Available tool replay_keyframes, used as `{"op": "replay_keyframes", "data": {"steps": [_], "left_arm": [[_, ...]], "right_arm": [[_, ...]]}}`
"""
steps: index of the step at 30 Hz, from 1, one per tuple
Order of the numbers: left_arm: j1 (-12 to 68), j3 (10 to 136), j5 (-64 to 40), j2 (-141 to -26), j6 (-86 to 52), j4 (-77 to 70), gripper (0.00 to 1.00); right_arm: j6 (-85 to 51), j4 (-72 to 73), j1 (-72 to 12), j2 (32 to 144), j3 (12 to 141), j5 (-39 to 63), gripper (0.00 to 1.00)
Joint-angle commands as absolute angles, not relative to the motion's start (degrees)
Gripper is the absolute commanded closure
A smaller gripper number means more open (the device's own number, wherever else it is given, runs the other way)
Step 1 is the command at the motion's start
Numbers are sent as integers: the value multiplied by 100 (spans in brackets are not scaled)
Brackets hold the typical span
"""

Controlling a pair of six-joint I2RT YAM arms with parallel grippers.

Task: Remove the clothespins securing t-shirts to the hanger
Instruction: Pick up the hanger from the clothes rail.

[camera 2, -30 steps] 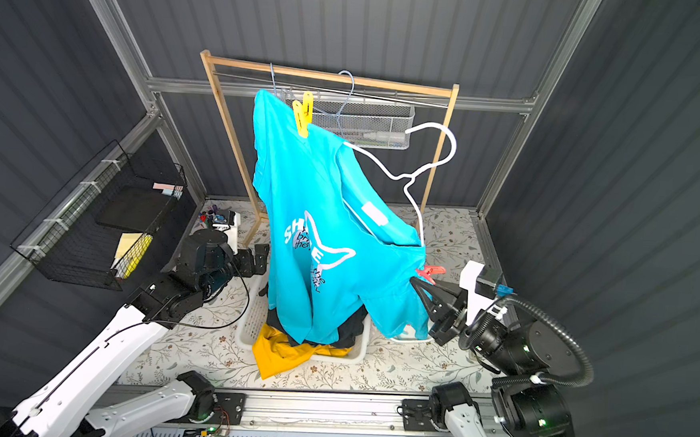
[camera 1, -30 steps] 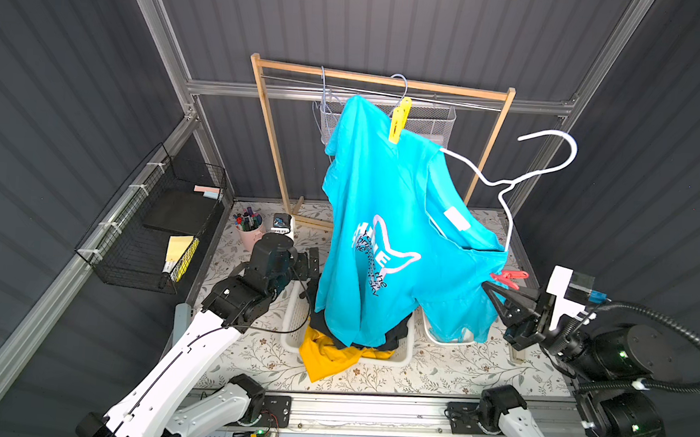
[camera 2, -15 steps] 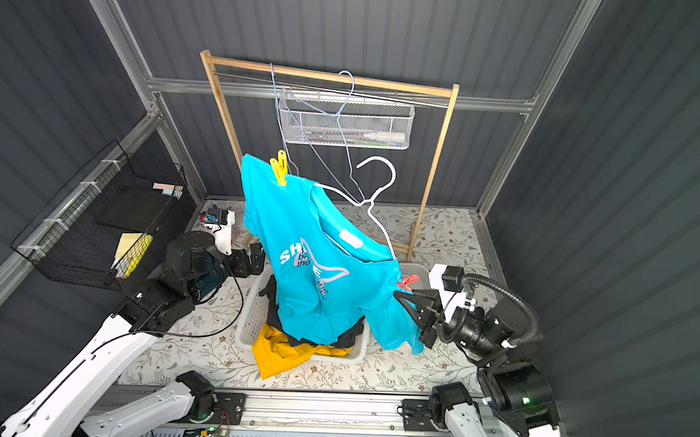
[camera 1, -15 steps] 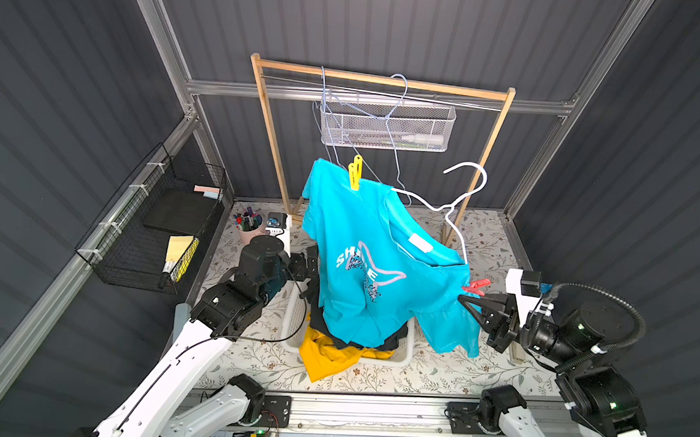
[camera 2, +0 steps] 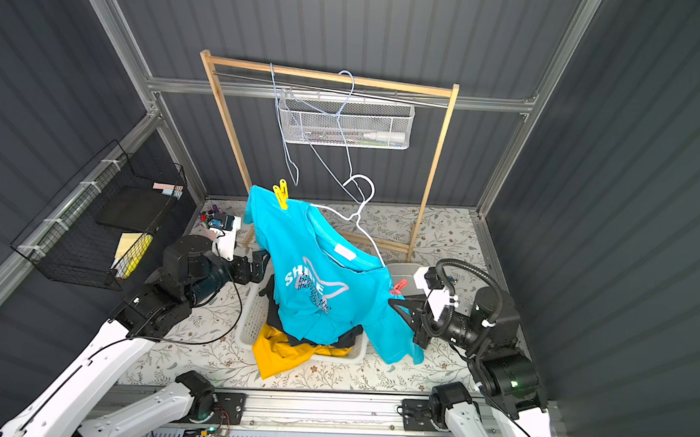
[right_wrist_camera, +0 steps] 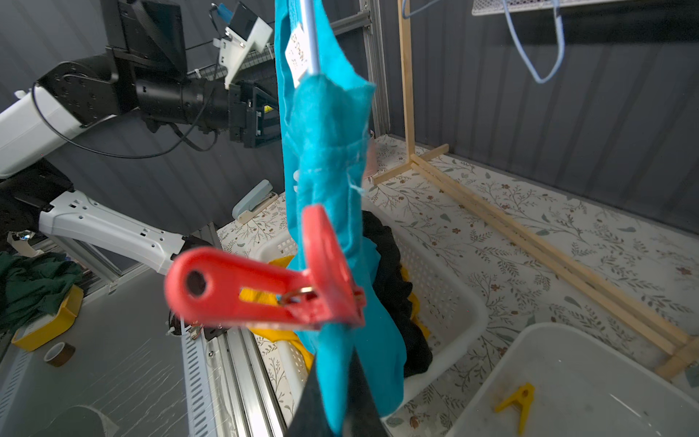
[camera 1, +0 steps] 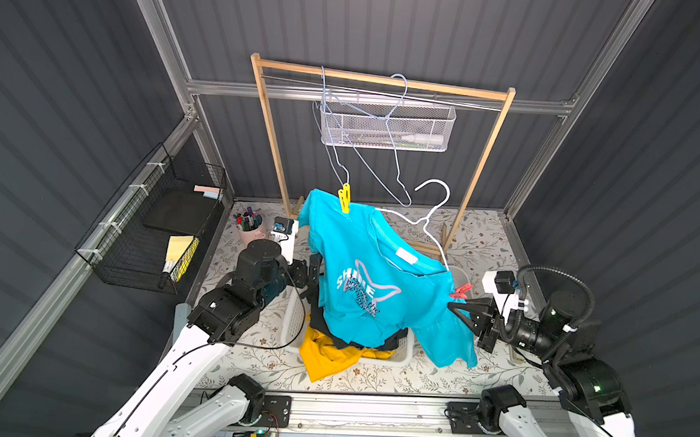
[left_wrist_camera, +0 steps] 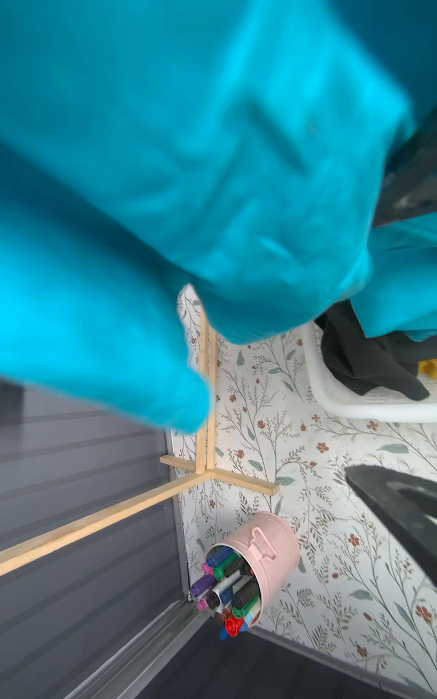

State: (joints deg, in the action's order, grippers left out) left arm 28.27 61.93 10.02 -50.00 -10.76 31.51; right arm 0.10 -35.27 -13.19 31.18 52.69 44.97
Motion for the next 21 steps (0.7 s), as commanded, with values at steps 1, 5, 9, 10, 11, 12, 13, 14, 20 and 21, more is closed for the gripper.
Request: {"op": "replay_keyframes", "data": {"steps": [1,5,9,10,11,12,13,14,20,21], "left_arm": [[2795,6011,1086,-4832,-822,3876,0],[2795,5671,1080,-4431,-981,4258,0],[2795,5529,1110,-3906,-1063,4235,0],[2795,5566,1059,-3828,-1055,4200,0],[2794,5612,995,-3791,-1055,4165,0],[2795,5681,926,-3778,-1046,4110,0],[2799,5743,833,-3801,-1025,4047,0],[2798,5805,735,-3844,-994,3996,0],[2801,6341,327,-4673,-530,3754,0],[2796,6420,160,-4835,-510,3647,0]], "right_arm": [[44,-3454,-1345,3216,5203,4341,100],[129,-3490,-1443,3360,5143,4059,100],[272,-3498,-1701,3661,5162,3967,100],[376,-3604,-1825,3788,5216,3883,100],[505,-3734,-1949,3879,5282,3719,100],[657,-3880,-2130,4010,5350,3505,100],[758,-3996,-2311,4084,5423,3276,100],[793,-4032,-2436,4110,5468,3109,100],[440,-3539,-2794,4049,5228,3002,100],[416,-3502,-2840,4053,5191,2951,100]]}}
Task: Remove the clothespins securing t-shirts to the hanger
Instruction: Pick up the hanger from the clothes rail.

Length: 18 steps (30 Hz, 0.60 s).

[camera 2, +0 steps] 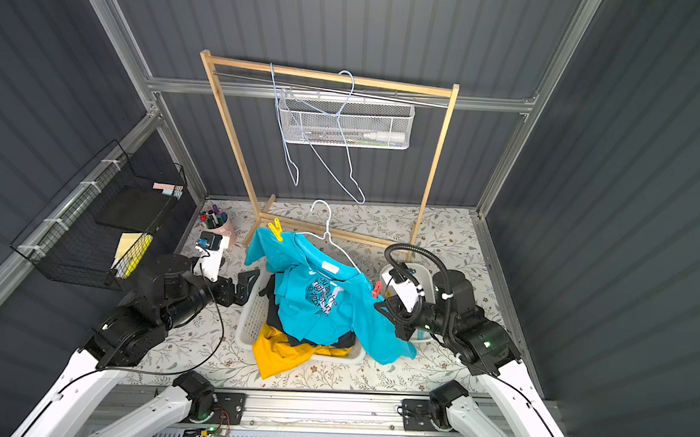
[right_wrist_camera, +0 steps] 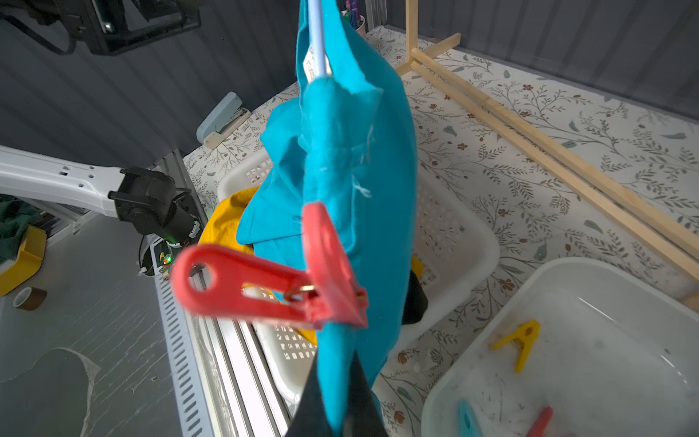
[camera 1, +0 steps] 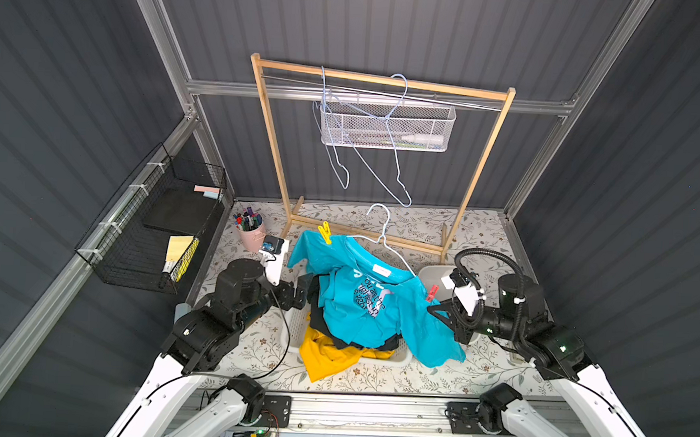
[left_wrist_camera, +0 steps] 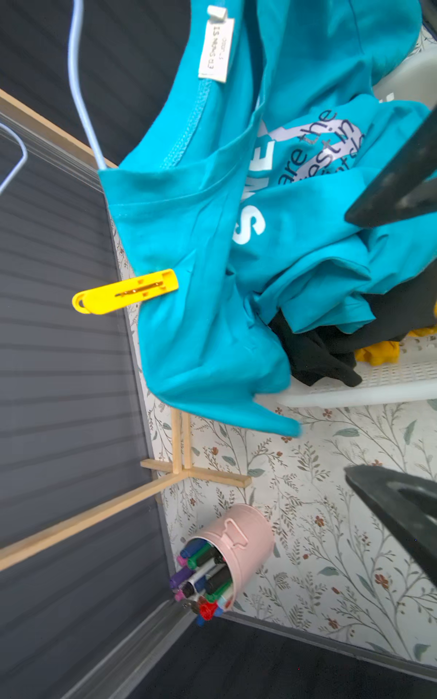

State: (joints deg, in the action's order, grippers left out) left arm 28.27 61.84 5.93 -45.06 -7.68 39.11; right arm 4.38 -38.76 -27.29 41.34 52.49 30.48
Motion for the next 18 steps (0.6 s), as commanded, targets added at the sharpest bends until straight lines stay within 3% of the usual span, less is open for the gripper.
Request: {"op": "replay_keyframes", "data": {"steps": [1,9,18], "left_arm": [[2796,6477,-8,-4977,-510,3498,0],[2797,7032,-1106,-6032,-434,2652,0],[2804,7286,-1674,-6591,-399,2018,0]], "right_arm": [[409,-3488,-2875,4062,5155,2911,100],[128,-3230,-3162,4083,4808,2620,100],[79,-3067,-3501,4506,4837,2053,100]]}}
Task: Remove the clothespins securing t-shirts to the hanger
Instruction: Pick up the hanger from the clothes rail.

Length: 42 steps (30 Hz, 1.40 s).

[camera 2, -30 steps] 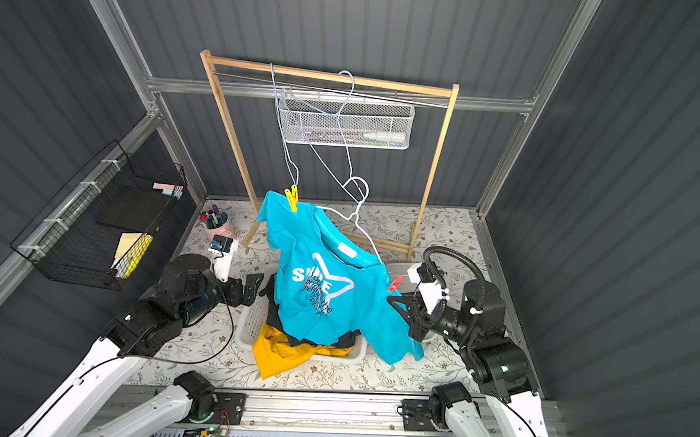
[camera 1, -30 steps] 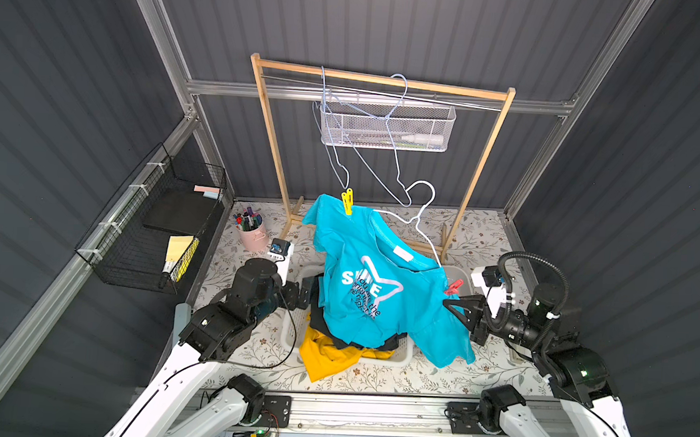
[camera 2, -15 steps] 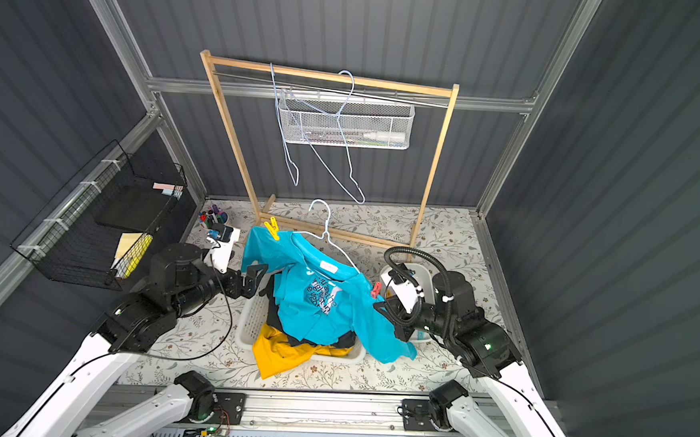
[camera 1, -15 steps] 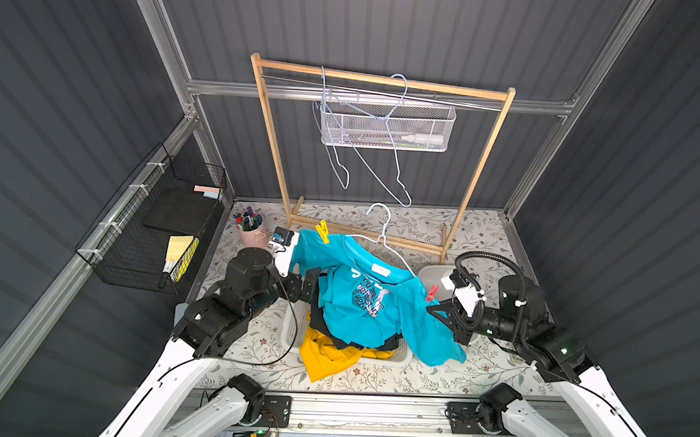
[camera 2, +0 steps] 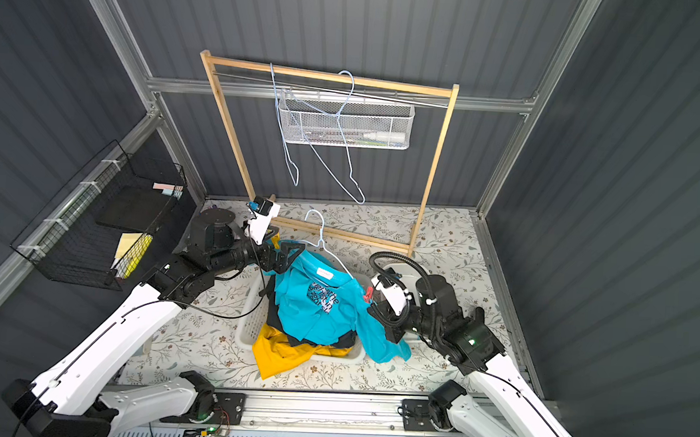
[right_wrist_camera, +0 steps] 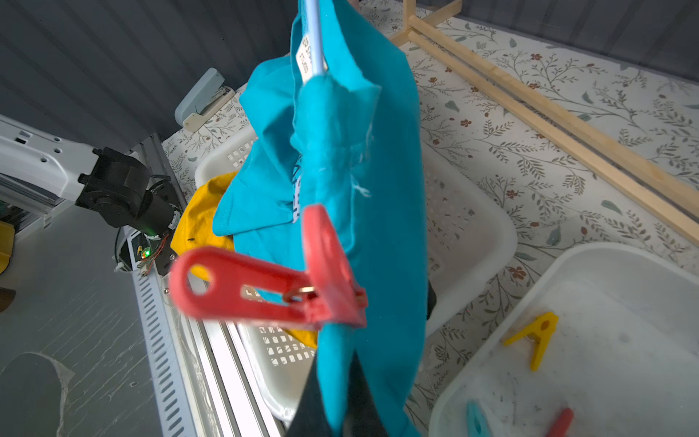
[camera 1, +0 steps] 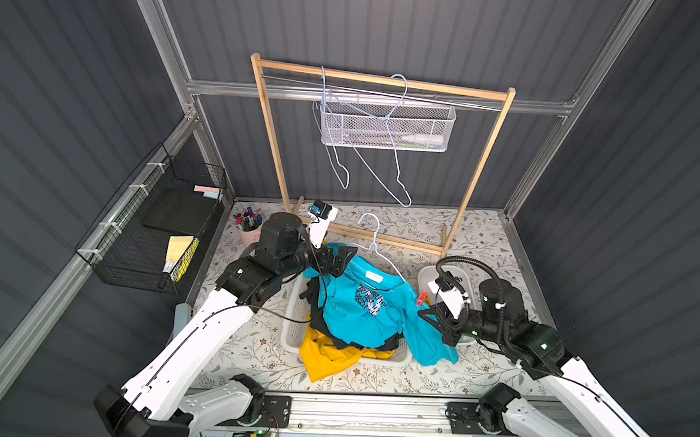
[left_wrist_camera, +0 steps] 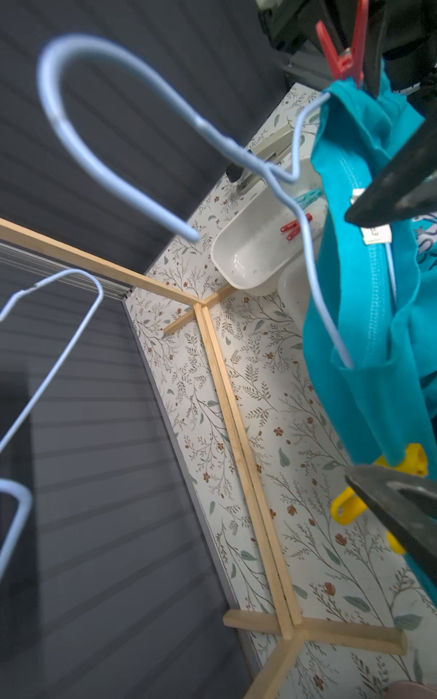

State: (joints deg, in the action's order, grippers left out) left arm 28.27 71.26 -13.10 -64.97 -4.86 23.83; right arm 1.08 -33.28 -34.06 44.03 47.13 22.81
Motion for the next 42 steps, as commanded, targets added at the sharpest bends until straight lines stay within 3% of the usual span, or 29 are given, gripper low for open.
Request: {"op": "replay_keyframes", "data": {"steps": [1,7,10,19,30,36,40,41,42], "left_arm": [[2803,7440,-1745,-6655,-428,1974,1],[2803,7402,-2033,-6733,-773,1420,12],[2802,7096,-2258,-6755,-924,1062,24],[2812,6952,-2735,-7073,-1352,503,33],[2922,6857,-2869,-7283,-1458,154,58],[3026,6853,-2965,-7433,-1458,35,96],[3050,6877,-3039,-7497,-1327,56,100],[3050,6909,-3056,-7505,-1250,105,100],[3051,6949,-3063,-7506,-1149,167,100]], "right_arm": [[66,-3046,-3526,4540,4851,2035,100],[-35,-2904,-3624,4631,4886,1899,100],[-35,-2911,-3643,4641,4904,1872,100],[20,-2989,-3670,4667,4922,1874,100],[8,-2927,-3673,4637,4835,1969,100],[5,-2899,-3675,4623,4799,1960,100],[-9,-2854,-3676,4623,4773,1952,100],[-17,-2849,-3674,4623,4768,1936,97],[-31,-2851,-3675,4616,4764,1919,88]]}}
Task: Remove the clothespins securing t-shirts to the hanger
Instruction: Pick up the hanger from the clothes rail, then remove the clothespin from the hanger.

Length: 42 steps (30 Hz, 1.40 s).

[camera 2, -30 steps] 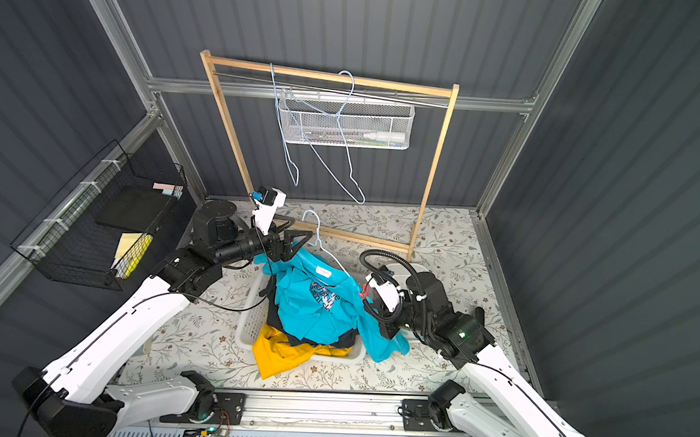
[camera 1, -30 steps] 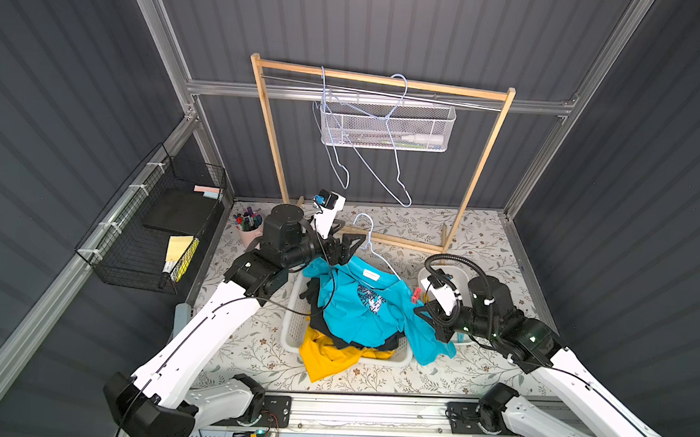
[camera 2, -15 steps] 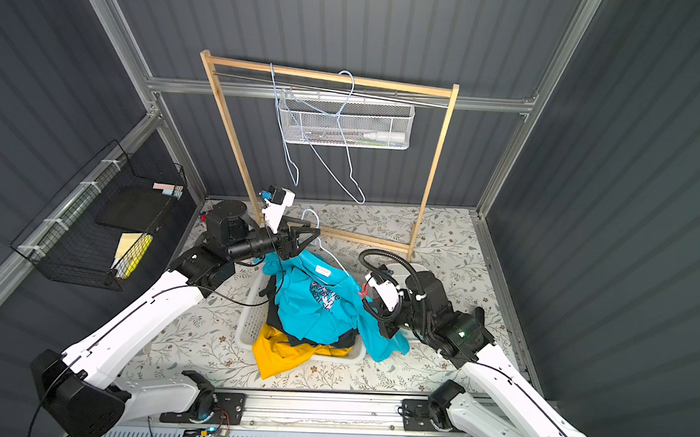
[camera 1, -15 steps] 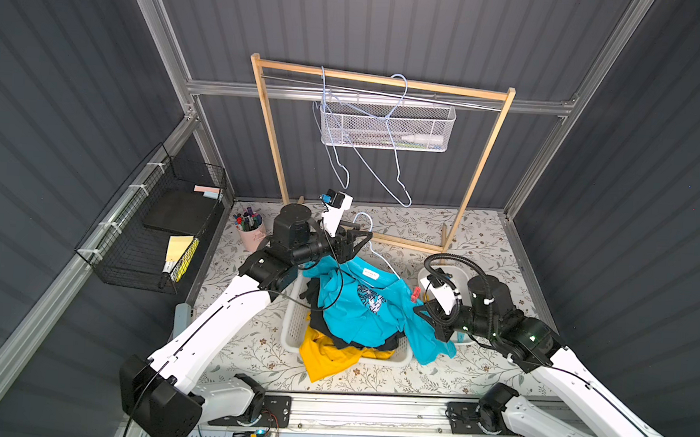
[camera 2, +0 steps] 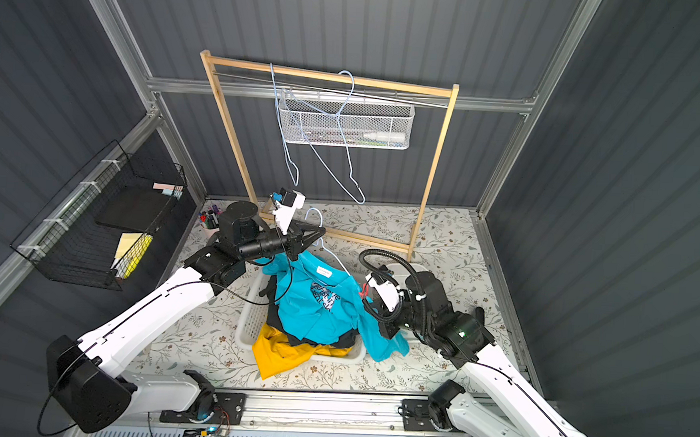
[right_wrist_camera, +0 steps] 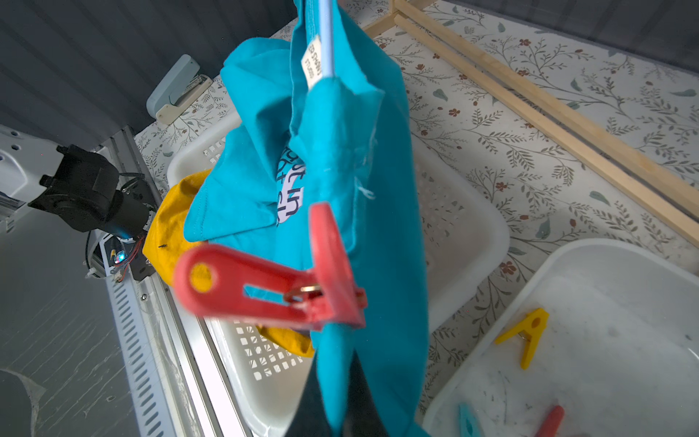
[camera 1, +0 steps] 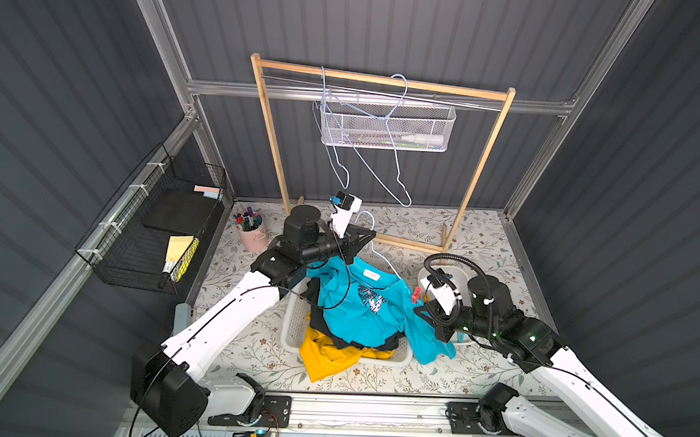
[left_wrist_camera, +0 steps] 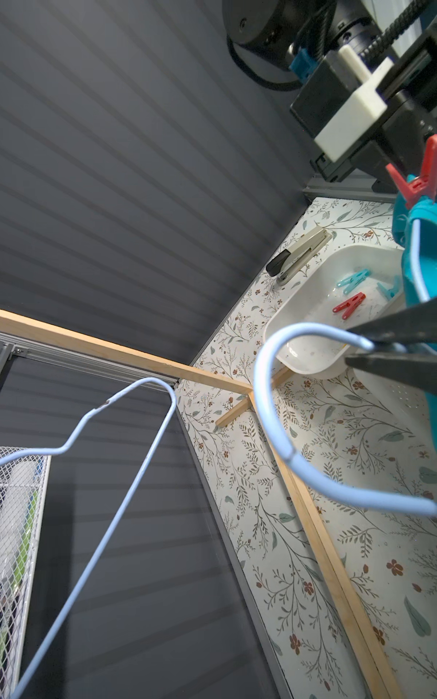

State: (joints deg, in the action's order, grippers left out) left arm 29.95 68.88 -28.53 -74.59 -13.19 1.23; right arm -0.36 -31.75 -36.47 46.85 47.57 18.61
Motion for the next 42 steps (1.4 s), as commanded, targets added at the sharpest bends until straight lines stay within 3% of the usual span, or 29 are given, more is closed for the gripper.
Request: {"op": "replay_keyframes", "data": {"steps": [1,5,11,17,29,37,42], "left_arm": [[3056,6972,-3065,-7506,-1053,219,100],[3053,7001,-3143,-7463,-574,297,100],[3049,7023,-3348,-7475,-35,424,100],[3050,6761,-3290,-7293,362,429,100],[3027,6051,-2626,-6852,496,487,100],[3029,6005,-2413,-6735,464,506,100],[3029,6003,-2223,-6688,393,468,100]], "right_arm": [[-42,-2861,-3678,4608,4770,1895,83],[-70,-2976,-3672,4462,4835,1635,72],[-66,-3305,-3674,4039,4973,1422,48],[184,-3693,-3670,3671,5104,1212,36],[894,-4727,-3704,4748,5986,1476,30],[997,-4451,-4211,5306,6057,1348,28],[997,-4500,-4547,5640,6180,918,33]]}}
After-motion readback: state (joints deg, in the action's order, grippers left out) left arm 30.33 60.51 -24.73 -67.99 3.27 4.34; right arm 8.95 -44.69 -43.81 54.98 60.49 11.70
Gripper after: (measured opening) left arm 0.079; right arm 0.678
